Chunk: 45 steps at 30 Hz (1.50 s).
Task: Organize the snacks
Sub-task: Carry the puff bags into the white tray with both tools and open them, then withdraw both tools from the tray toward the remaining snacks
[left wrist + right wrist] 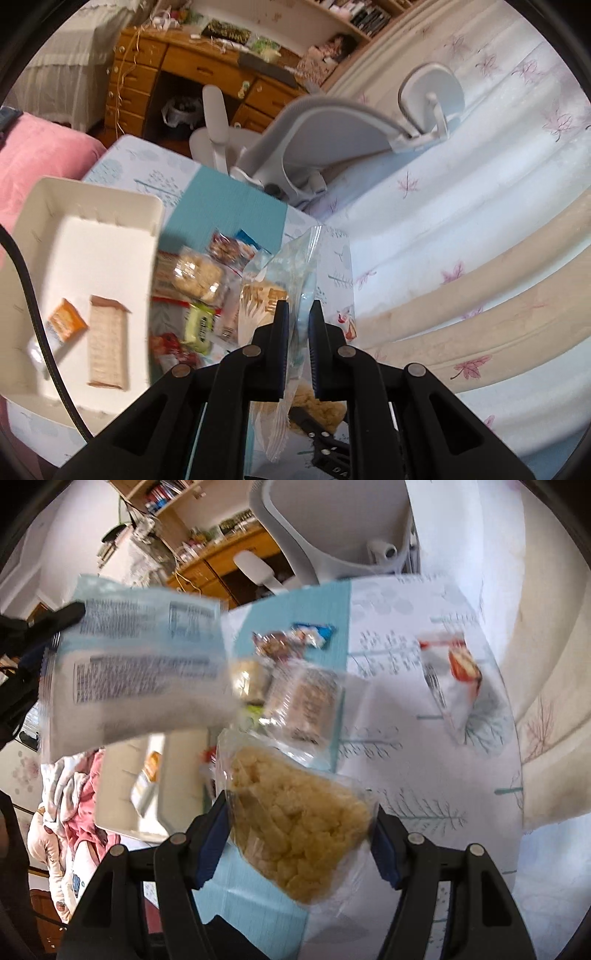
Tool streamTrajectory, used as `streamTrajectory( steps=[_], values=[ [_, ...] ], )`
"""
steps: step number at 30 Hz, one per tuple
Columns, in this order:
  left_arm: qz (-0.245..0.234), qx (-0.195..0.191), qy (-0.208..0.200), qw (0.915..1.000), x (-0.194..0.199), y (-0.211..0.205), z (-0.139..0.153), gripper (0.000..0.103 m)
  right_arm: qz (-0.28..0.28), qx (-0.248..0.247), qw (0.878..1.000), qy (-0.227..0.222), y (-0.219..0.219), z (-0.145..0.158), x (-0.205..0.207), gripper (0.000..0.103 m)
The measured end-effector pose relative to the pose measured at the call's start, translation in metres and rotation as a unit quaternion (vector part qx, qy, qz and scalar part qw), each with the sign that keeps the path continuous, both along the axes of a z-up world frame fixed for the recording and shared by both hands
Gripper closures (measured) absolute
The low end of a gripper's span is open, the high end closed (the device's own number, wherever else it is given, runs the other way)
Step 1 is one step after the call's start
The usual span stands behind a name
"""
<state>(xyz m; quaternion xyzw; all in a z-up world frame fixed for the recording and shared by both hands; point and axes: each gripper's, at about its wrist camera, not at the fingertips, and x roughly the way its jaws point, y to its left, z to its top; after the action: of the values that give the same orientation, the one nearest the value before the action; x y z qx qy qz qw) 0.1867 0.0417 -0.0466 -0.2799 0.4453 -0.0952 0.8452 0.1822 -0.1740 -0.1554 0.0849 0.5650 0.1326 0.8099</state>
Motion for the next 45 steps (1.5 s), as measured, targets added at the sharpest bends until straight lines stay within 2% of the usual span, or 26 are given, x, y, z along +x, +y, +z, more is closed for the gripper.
streamTrajectory(
  steps=[8, 15, 25, 32, 35, 40, 45],
  values=[
    [0.014, 0.018, -0.018, 0.9996, -0.028, 0.051, 0.022, 0.095, -0.001, 0.016, 0.999, -0.037, 0.037, 0.025, -0.006, 0.035],
    [0.024, 0.033, -0.016, 0.999, -0.047, 0.099, 0.025, 0.095, 0.012, 0.032, 0.998, -0.056, 0.087, 0.035, -0.014, 0.035],
    [0.019, 0.063, 0.009, 0.9978, -0.064, 0.157, 0.009, 0.095, 0.025, 0.048, 0.997, -0.047, 0.154, 0.021, -0.02, 0.035],
    [0.006, 0.079, 0.039, 0.9961, -0.069, 0.19, -0.014, 0.095, 0.021, 0.06, 0.997, -0.032, 0.194, 0.0, -0.025, 0.035],
    [0.006, 0.089, 0.06, 0.9942, -0.068, 0.199, -0.024, 0.086, 0.02, 0.066, 0.997, -0.021, 0.206, -0.009, -0.026, 0.033],
    [0.007, 0.127, 0.066, 0.9897, -0.067, 0.206, -0.024, 0.05, 0.0, 0.065, 0.998, 0.006, 0.218, -0.025, -0.028, 0.029],
    [-0.003, 0.132, 0.072, 0.9887, -0.067, 0.207, -0.027, 0.041, -0.02, 0.062, 0.998, 0.001, 0.216, -0.025, -0.033, 0.015]
  ],
)
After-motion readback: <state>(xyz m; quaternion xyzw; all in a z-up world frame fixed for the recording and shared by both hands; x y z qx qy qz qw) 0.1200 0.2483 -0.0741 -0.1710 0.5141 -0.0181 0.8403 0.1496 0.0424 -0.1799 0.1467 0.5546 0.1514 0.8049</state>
